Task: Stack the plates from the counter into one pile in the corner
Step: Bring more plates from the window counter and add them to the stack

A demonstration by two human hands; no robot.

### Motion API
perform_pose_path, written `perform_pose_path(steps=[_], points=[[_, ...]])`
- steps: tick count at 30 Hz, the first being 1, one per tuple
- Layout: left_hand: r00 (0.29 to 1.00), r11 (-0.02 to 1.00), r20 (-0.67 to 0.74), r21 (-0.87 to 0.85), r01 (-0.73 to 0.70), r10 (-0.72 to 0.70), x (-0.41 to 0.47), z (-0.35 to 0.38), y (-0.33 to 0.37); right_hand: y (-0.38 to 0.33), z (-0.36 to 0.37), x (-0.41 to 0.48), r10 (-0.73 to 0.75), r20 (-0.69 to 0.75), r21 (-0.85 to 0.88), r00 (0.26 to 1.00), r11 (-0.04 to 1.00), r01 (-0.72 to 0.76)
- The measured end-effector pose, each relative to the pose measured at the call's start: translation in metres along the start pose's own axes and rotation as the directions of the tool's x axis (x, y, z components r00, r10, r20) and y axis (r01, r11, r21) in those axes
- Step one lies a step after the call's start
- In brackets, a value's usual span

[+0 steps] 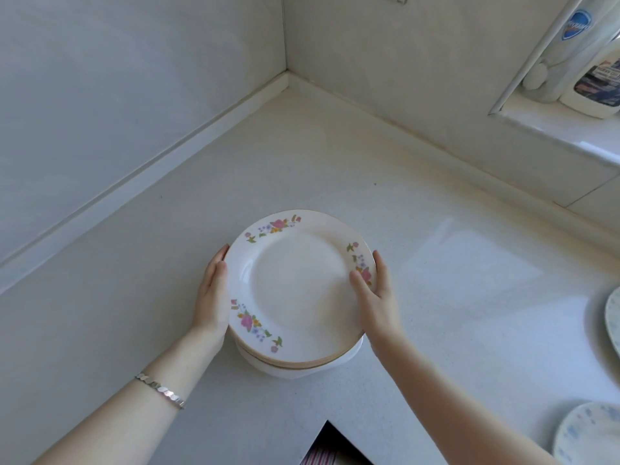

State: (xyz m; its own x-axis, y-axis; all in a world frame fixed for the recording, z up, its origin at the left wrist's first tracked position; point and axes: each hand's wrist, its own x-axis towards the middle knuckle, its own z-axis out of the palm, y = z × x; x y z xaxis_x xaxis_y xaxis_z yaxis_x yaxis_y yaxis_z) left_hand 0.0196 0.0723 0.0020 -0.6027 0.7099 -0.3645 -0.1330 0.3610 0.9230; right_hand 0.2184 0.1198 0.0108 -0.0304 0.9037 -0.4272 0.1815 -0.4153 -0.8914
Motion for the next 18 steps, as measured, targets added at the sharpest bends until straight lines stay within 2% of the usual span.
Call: perform_pose_path(steps=[1,3,5,6,7,9,11,13,15,18], points=[[1.000,1.000,0.004,-0.007,-0.002,0.002,0.001,-0.001,-0.001,-0.001,0.001,0.002,0.003,-0.001,0.049,1.000,0.999,-0.003],[1.000,1.000,0.012,0.021,-0.013,0.013,0.000,-0.001,0.000,0.001,0.001,0.002,-0.015,-0.007,0.032,1.000,0.999,0.016],[0.999,0.989,0.005,0.141,-0.044,0.044,-0.001,-0.002,0.002,0.001,-0.002,0.004,-0.037,0.025,-0.038,0.999,0.999,0.038],[0.998,0.966,0.001,0.253,-0.060,0.062,-0.001,-0.003,0.004,-0.002,-0.005,0.003,-0.037,0.065,-0.093,0.997,0.995,0.043],[0.997,0.917,0.002,0.392,-0.071,0.077,-0.001,-0.004,0.007,-0.002,-0.009,0.005,-0.032,0.111,-0.144,0.993,0.988,0.048],[0.993,0.727,0.012,0.680,-0.092,0.115,0.000,-0.003,0.013,-0.005,-0.021,0.004,0.013,0.184,-0.277,0.983,0.960,0.039],[0.956,0.543,0.051,0.814,-0.208,0.290,-0.003,0.005,0.021,-0.012,-0.041,0.001,0.073,0.217,-0.375,0.974,0.927,0.014],[0.850,0.470,0.154,0.777,-0.420,0.504,-0.016,0.026,0.027,-0.016,-0.066,-0.007,0.139,0.213,-0.381,0.967,0.923,-0.049],[0.749,0.469,0.268,0.640,-0.608,0.606,-0.039,0.057,0.034,-0.015,-0.096,-0.019,0.210,0.217,-0.339,0.953,0.932,-0.128],[0.709,0.599,0.539,0.405,-0.691,0.454,-0.085,0.114,0.036,-0.001,-0.148,-0.034,0.300,0.146,-0.278,0.943,0.927,-0.252]])
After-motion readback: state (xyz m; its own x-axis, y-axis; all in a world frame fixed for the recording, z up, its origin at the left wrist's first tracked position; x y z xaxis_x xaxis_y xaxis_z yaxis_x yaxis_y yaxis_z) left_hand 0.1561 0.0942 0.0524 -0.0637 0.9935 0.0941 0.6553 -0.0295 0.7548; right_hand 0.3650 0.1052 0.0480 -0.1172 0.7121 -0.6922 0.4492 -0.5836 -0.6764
